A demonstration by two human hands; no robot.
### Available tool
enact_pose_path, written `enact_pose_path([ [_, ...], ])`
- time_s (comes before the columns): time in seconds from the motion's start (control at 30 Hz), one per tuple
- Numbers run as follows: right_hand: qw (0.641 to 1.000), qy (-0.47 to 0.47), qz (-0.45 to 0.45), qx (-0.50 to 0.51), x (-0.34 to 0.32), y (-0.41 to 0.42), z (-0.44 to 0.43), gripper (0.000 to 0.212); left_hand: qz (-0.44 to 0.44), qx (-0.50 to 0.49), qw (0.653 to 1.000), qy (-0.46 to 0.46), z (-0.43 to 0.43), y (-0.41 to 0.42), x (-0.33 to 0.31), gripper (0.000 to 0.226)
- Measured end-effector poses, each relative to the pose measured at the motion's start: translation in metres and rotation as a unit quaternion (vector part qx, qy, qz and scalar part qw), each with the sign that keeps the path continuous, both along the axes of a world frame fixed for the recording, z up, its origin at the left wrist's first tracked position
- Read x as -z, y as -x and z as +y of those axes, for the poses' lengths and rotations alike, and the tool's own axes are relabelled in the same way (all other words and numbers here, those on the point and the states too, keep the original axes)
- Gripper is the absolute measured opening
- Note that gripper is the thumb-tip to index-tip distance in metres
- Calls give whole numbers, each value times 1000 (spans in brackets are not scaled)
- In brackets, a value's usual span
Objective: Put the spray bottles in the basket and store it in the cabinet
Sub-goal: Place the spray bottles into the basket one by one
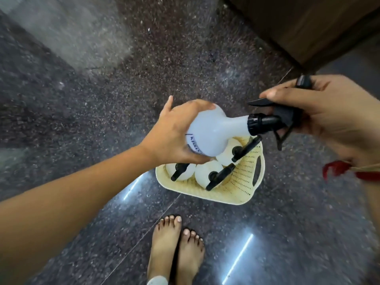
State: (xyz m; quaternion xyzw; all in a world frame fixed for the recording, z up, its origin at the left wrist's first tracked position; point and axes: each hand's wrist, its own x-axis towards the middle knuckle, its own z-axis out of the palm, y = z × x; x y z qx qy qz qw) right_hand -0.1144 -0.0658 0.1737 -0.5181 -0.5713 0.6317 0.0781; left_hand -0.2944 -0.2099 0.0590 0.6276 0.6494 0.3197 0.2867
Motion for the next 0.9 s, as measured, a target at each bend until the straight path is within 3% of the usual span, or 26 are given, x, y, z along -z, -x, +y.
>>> enact_pose_path([
  [0.17,992,-97,-65,38,20,-5,-20,16,89,46,994,45,8,-7,26,109],
  [0.3,982,-100,-126,102,41,-4,-31,21,60,-2,987,148,-5,0,24,128],
  [0.43,972,-23,-140,189,69,1,-42,20,91,-40,957,271,-40,5,28,107],
  [0.53,964,4,-151,219,97,9,-51,16,169,-32,926,336,-54,-5,37,83],
  [0.67,963,43,-152,220,133,24,-62,14,273,-5,904,328,-61,-29,49,46],
  [0.9,962,23,-236,134,167,52,-64,14,270,-47,910,310,-64,-40,68,22],
])
